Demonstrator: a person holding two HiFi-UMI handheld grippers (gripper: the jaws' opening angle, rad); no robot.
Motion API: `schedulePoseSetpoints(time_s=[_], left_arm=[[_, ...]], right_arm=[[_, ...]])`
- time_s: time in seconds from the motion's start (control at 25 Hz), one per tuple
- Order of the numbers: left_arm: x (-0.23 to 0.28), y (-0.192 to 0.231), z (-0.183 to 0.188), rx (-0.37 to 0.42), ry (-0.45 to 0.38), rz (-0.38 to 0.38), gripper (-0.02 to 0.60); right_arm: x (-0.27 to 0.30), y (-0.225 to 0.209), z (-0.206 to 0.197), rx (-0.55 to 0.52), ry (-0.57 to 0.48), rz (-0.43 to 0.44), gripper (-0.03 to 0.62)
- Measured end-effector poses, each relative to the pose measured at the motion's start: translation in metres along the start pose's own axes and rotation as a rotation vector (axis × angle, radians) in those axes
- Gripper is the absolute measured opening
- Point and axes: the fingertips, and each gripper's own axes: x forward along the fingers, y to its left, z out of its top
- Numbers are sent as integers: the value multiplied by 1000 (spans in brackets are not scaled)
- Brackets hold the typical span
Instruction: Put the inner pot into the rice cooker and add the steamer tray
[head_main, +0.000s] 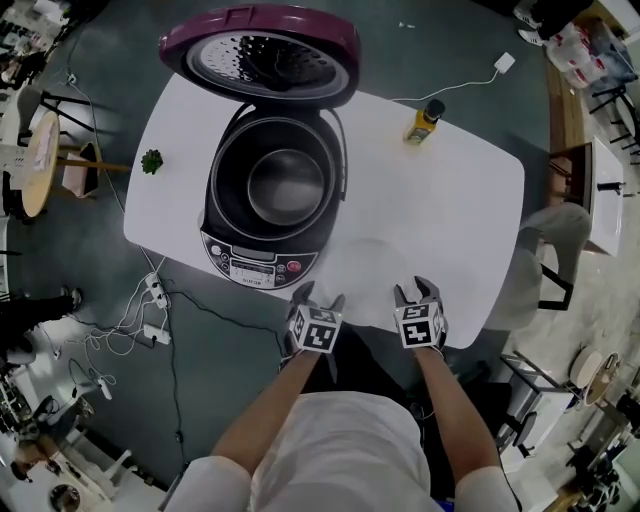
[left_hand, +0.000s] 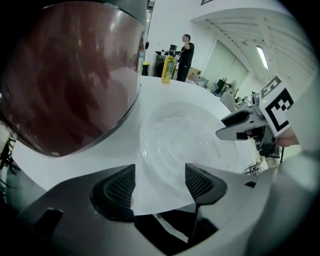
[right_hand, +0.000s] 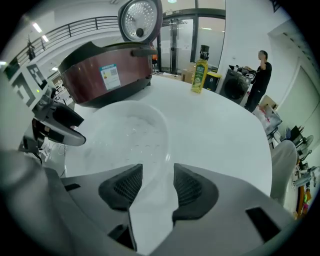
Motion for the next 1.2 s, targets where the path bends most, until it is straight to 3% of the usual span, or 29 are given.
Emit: schedulePoseSetpoints(time_s=[0.08,0.2,0.28,0.52,1.2], left_arm=[[4,0,-3,12,22,-3,318],[7,-2,-4,32,42,-20,249],[6,-4,-3,43,44,-26,179],[0,-6,0,52,33,-13,168],[-65,-31,46,179,-57,-35,173]], right_arm=[[6,0,-5,-5,16,3,206],[8,2,-2,-18,20,15,144],[8,3,-3,-11,41,20,135],[-4,0,0,32,27,3,118],[-90,-11,28,88,-87,-50,114]])
